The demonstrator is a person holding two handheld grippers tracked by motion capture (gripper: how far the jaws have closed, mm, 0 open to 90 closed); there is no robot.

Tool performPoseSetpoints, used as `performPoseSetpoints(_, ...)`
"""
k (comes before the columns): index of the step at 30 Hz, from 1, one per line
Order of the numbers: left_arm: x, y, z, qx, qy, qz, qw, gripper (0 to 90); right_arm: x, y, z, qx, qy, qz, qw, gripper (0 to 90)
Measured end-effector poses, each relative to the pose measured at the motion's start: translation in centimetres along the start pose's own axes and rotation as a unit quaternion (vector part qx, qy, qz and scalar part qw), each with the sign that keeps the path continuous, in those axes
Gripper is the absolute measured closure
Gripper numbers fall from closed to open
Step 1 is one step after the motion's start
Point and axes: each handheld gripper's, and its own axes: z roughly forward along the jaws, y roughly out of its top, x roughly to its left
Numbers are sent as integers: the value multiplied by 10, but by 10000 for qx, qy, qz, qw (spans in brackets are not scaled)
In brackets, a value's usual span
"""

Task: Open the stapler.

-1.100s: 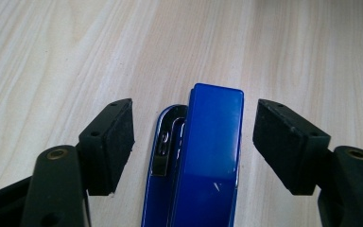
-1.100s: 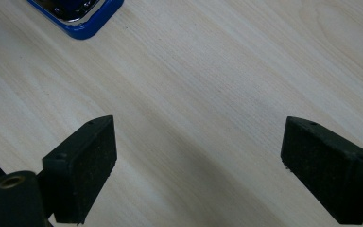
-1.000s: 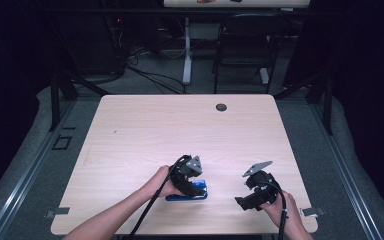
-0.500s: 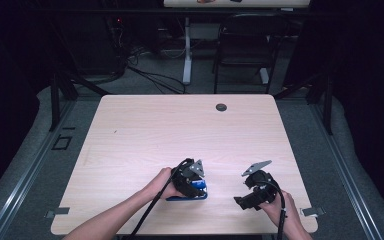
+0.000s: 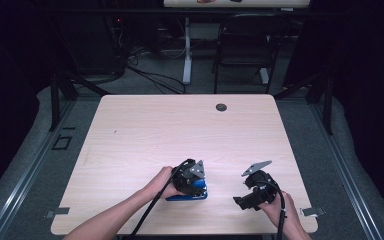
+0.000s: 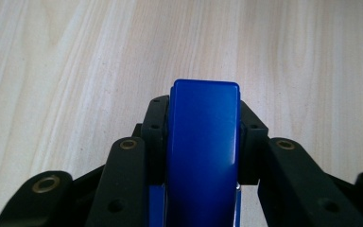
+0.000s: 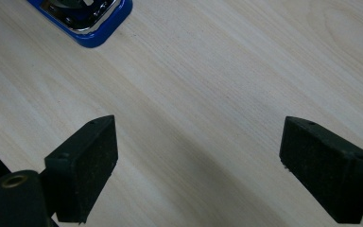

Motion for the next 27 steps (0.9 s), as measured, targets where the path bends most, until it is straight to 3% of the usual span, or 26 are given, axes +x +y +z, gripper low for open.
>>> performPoseSetpoints(2, 1, 0, -2, -17, -86, 36, 10000, 652, 0, 0, 0, 18, 7, -21, 10000, 120)
performPoseSetpoints(6, 2, -2, -7, -160, -49, 53, 9998, 655, 0, 0, 2, -17, 51, 35, 10000, 122)
performPoseSetpoints(7, 3, -2, -8, -162, -149, 63, 9997, 655, 0, 1, 2, 5, 19, 14, 10000, 122)
performPoseSetpoints(16, 5, -5, -17, -361, -178, 155, 9991, 658, 2, 4, 4, 7, 13, 4, 10000, 129)
performPoseSetpoints(19, 5, -6, -19, -401, -198, 178, 9988, 658, 4, 7, 6, -108, 60, 52, 9999, 133)
performPoseSetpoints(27, 5, -8, -23, -457, -201, 223, 9985, 659, 13, 23, 10, -206, 174, -9, 9996, 150)
